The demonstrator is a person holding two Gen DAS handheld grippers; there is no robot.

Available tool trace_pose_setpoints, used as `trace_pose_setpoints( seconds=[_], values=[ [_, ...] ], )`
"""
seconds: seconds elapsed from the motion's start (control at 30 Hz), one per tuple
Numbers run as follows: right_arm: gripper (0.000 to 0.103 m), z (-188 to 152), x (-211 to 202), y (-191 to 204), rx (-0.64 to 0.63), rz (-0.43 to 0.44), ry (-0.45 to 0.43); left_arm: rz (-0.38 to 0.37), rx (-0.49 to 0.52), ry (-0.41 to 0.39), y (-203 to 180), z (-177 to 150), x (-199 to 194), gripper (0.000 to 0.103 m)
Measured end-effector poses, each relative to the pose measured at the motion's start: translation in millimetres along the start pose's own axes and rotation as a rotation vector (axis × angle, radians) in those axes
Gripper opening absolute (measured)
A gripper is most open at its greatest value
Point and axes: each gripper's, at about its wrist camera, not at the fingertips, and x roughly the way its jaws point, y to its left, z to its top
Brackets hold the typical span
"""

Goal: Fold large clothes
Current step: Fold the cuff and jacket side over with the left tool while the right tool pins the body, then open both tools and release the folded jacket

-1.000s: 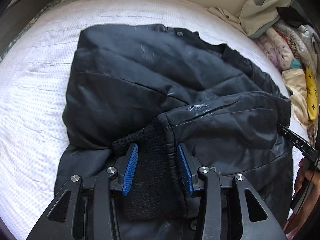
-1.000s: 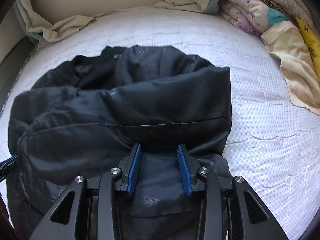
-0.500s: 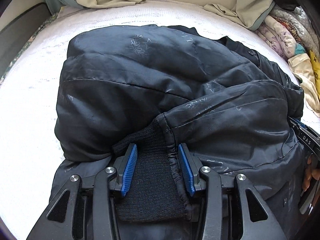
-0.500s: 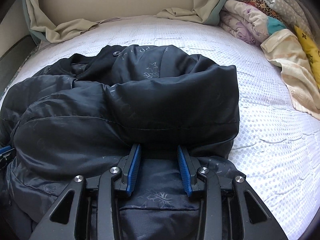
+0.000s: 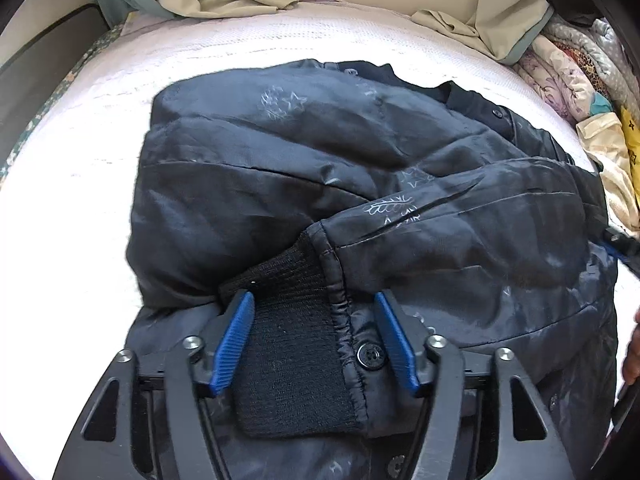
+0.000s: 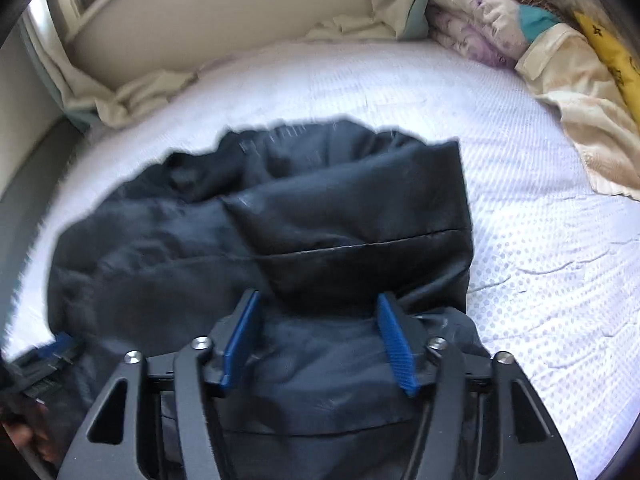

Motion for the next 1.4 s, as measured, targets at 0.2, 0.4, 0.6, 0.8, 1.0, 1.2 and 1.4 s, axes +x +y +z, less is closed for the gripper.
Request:
trace_pose_setpoints(
  seconds=[0.2,0.4,0.6,0.8,1.0,1.2,1.4],
  values=[
    [0.06,6,-44,10,-0.027,0.002,-0.088,0.039,0.008,-0.041,2,2,-23,0.083],
    [0.06,-1,-55,-6,0.004,-0.032,-0.033,0.041,-0.008,-0.072,19,-1,-53,0.086],
    [0.066,-16,-72,-31,0.019,-0.026,0.046,-0.053,-0.094,-0.066,54,-9,-81,0.086],
    [0.07,-34,-104,-36,-0.002,-0.012,0.04,-0.14,-0.125,-0.063,74,-25,-109,0.086],
    [0.073,-58,-151,-37,0.048,0.071,0.077,-0.262,-0.193,0.0,96,-52,-143,0.086],
    [0.075,-115,-198,-57,0.078,0.2,0.099,-0.296,-0.259,0.058,127,-109,-157,0.086],
    [0.075,-180,-192,-86,0.157,0.235,0.169,-0.333,-0.363,0.149,150,-165,-125,0.086]
  ],
)
